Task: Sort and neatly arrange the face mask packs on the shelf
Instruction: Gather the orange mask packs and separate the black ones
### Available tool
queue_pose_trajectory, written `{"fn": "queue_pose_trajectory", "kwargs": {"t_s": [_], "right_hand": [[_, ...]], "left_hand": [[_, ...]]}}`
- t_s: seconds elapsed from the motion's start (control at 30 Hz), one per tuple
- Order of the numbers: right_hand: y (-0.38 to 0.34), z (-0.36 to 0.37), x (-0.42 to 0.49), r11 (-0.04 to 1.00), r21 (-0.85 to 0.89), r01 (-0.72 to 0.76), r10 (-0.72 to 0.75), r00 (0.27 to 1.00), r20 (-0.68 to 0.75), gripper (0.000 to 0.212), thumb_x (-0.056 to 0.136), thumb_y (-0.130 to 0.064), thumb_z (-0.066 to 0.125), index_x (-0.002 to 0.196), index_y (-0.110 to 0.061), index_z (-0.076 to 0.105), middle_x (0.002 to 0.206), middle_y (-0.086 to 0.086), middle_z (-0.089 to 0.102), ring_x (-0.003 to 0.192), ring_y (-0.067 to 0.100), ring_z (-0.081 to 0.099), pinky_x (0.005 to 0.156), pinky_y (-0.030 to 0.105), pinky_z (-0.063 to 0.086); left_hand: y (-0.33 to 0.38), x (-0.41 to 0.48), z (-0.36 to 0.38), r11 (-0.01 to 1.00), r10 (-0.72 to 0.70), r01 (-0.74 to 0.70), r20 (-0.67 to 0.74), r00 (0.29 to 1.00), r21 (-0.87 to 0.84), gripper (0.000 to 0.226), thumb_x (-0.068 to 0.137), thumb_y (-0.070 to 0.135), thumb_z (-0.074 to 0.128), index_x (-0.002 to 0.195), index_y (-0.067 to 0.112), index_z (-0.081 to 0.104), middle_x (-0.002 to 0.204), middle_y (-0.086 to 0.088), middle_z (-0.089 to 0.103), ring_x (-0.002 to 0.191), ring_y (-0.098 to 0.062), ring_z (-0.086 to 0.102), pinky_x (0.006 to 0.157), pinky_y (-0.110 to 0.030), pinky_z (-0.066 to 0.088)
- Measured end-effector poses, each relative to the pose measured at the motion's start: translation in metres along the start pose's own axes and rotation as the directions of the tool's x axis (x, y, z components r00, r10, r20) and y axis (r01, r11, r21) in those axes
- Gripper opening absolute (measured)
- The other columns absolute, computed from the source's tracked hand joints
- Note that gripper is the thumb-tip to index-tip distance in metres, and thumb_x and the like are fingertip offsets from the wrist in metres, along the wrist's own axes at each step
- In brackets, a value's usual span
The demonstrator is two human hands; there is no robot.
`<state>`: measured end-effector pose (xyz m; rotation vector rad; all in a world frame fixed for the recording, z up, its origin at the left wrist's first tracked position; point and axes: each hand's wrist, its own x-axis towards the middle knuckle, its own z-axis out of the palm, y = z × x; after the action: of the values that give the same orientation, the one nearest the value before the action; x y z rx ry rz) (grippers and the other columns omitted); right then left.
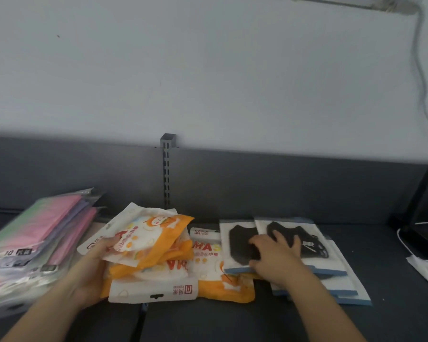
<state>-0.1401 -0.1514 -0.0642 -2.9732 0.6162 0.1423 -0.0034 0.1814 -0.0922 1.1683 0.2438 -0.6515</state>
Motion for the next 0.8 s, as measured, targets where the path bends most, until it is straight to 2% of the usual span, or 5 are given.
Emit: {"fn": "queue_pose_trajectory", "kwargs": {"t_s": [0.3, 0.47, 0.6, 0.7, 0.8], "right_hand": [[-0.055, 0.024, -0.023, 0.886, -0.102, 0.452, -0.434, 0.887, 0.157, 0.089, 0.084, -0.069, 0.056, 0.155, -0.04, 0.012, 0.166, -0.009, 0.005, 0.152, 0.017, 0.001, 0.119, 0.058, -0.01], [-0.029, 0.027, -0.014, 0.734, -0.331, 0.594, -0.679, 0.664, -0.314, 0.029, 0.085, -0.048, 0.059, 0.097, -0.025, 0.07, 0.086, -0.007, 0.074, 0.074, 0.005, 0.069, 0.081, 0.028, 0.06], [-0.011, -0.004, -0.018, 0.87, 0.021, 0.492, -0.303, 0.569, -0.765, 0.022, 0.089, -0.033, 0.052, 0.073, -0.023, 0.062, 0.056, -0.012, 0.057, 0.044, -0.002, 0.045, 0.051, 0.009, 0.038], [-0.003, -0.025, -0.011, 0.797, 0.417, 0.436, 0.128, 0.552, -0.824, 0.034, 0.098, -0.032, 0.045, 0.071, -0.015, 0.057, 0.055, -0.001, 0.052, 0.045, 0.013, 0.051, 0.042, 0.032, 0.043], [-0.017, -0.036, -0.014, 0.801, 0.109, 0.589, -0.092, 0.301, -0.949, 0.029, 0.101, -0.026, 0.049, 0.093, -0.006, 0.069, 0.075, 0.006, 0.068, 0.059, 0.015, 0.062, 0.054, 0.034, 0.054]], "left_hand": [[-0.002, 0.005, -0.002, 0.998, 0.047, -0.046, 0.02, 0.999, -0.03, 0.048, 0.072, 0.033, 0.065, 0.116, 0.013, 0.063, 0.095, -0.019, 0.076, 0.074, -0.037, 0.075, 0.073, -0.05, 0.057], [-0.002, 0.0, -0.006, 0.991, 0.104, -0.099, 0.056, 0.993, -0.085, 0.039, 0.081, 0.034, 0.059, 0.114, 0.013, 0.064, 0.094, -0.02, 0.076, 0.074, -0.038, 0.075, 0.074, -0.051, 0.057], [0.001, -0.005, -0.007, 0.975, 0.167, -0.156, 0.053, 0.985, -0.16, 0.033, 0.092, 0.036, 0.049, 0.115, 0.017, 0.064, 0.095, -0.019, 0.077, 0.083, -0.039, 0.073, 0.072, -0.051, 0.058], [0.001, -0.002, -0.009, 0.977, 0.147, -0.141, 0.026, 0.989, -0.162, 0.043, 0.083, 0.032, 0.059, 0.123, 0.018, 0.062, 0.109, -0.02, 0.074, 0.098, -0.042, 0.068, 0.081, -0.057, 0.055], [-0.002, -0.002, 0.0, 0.987, 0.113, -0.109, 0.025, 0.993, -0.114, 0.047, 0.08, 0.028, 0.064, 0.126, 0.015, 0.061, 0.113, -0.021, 0.073, 0.102, -0.042, 0.067, 0.084, -0.057, 0.055]]}}
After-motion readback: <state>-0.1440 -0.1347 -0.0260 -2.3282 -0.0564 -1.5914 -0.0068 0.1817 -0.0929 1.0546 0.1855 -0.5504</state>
